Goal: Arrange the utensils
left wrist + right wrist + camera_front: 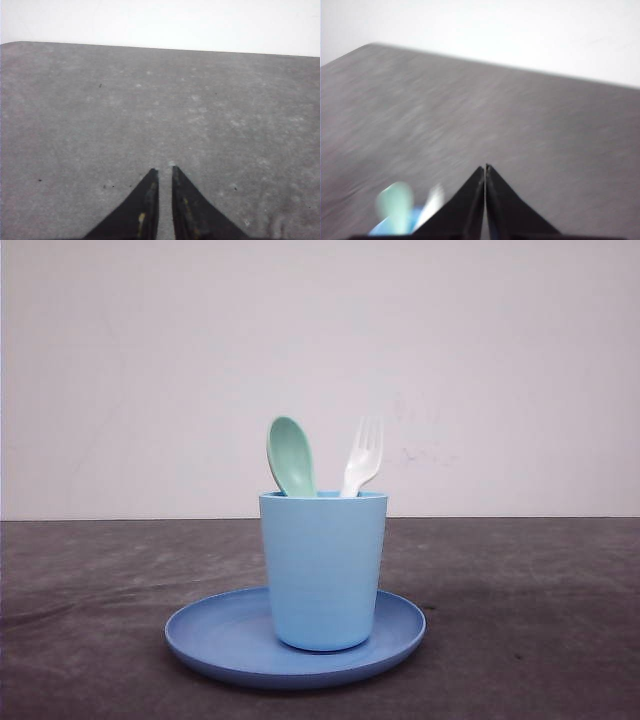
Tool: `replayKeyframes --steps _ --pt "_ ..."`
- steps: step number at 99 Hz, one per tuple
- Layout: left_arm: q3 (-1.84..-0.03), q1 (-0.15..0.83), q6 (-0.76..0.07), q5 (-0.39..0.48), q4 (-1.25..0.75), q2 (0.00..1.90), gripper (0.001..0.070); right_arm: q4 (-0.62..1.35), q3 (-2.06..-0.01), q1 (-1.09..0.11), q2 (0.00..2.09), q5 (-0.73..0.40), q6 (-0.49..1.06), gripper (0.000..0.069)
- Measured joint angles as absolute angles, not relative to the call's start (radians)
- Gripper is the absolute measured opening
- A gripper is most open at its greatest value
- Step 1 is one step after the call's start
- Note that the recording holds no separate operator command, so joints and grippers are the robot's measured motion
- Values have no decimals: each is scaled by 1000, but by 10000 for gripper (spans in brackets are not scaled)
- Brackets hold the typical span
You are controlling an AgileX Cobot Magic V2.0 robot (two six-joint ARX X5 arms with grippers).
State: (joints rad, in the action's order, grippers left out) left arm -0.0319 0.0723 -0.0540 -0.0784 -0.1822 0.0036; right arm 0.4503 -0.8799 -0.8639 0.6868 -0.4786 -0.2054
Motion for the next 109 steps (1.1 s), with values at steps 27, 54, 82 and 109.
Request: replayKeyframes --steps 27,54,82,109 --pt "-32 72 -54 -78 -182 4 23 325 -880 -483 687 -454 -57 4" --pt "-32 72 -54 -78 -182 4 23 244 -764 -115 658 -226 -50 4" --pt "-32 72 -54 -78 -182 4 23 49 -396 -27 438 -179 -50 4" --pt "-32 72 -55 -79 -182 4 23 10 -85 1 191 -150 -50 4"
